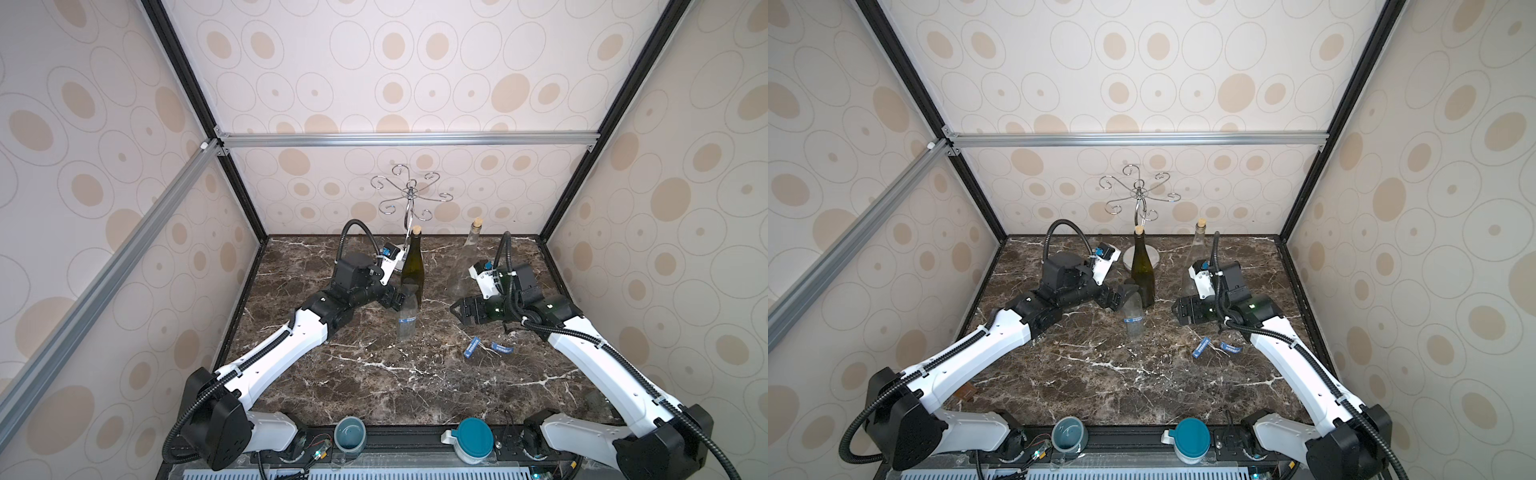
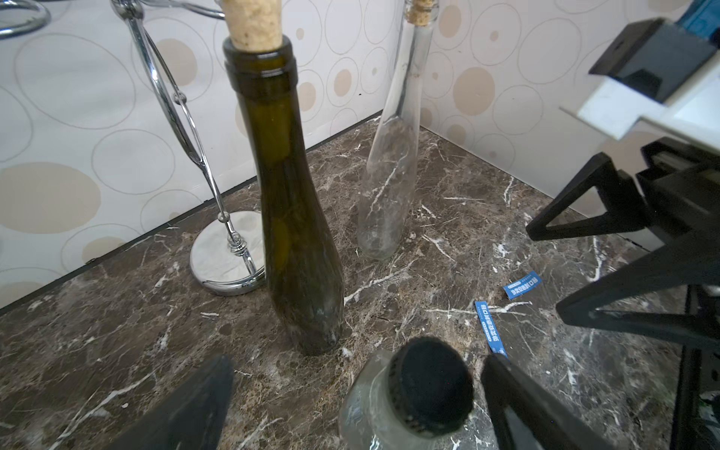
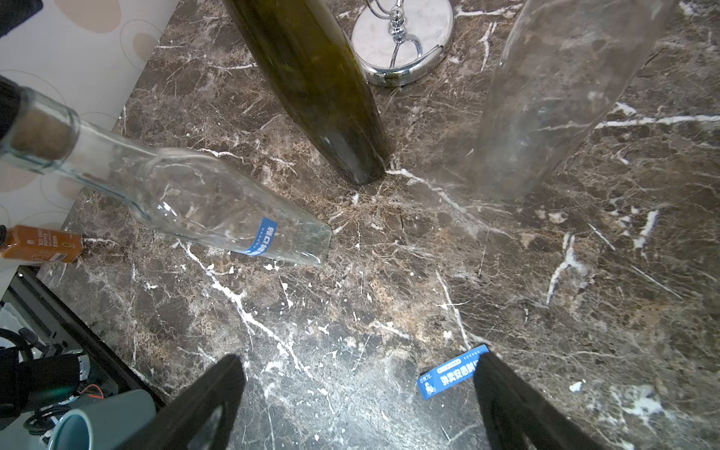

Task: Remove the label from the bottle
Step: Adjust the bottle at the center of the board, then hold the bottle at the center of the board.

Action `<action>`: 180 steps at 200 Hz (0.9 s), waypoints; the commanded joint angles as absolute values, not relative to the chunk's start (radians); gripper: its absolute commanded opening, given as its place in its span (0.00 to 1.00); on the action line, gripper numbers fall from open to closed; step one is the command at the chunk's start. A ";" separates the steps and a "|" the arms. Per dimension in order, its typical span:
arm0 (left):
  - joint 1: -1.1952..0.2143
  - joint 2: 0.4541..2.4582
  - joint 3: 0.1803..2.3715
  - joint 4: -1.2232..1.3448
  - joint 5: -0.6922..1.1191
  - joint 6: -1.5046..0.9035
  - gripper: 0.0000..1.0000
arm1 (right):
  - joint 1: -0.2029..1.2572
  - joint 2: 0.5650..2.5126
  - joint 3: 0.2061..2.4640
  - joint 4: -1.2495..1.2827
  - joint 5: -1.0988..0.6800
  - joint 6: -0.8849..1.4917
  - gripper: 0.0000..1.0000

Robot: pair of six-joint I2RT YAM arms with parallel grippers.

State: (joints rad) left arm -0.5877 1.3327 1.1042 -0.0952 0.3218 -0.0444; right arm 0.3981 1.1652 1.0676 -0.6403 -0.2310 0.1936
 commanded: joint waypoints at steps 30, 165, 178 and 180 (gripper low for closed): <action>-0.547 1.342 1.137 -0.115 0.512 0.012 1.00 | 0.399 1.138 1.076 -0.666 -0.218 0.204 0.96; -0.517 1.392 1.111 -0.092 0.545 0.032 0.97 | 0.396 1.173 1.057 -0.660 -0.206 0.182 0.96; -0.511 1.404 1.116 -0.090 0.560 0.041 0.95 | 0.393 1.189 1.063 -0.658 -0.210 0.178 0.96; -0.511 1.406 1.117 -0.090 0.562 0.042 0.95 | 0.393 1.191 1.063 -0.658 -0.211 0.179 0.96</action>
State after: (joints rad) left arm -0.5278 1.3853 1.1038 -0.0978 0.5232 -0.0025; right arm 0.3977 1.1656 1.0664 -0.6636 -0.2142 0.1951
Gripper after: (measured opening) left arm 0.962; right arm 0.958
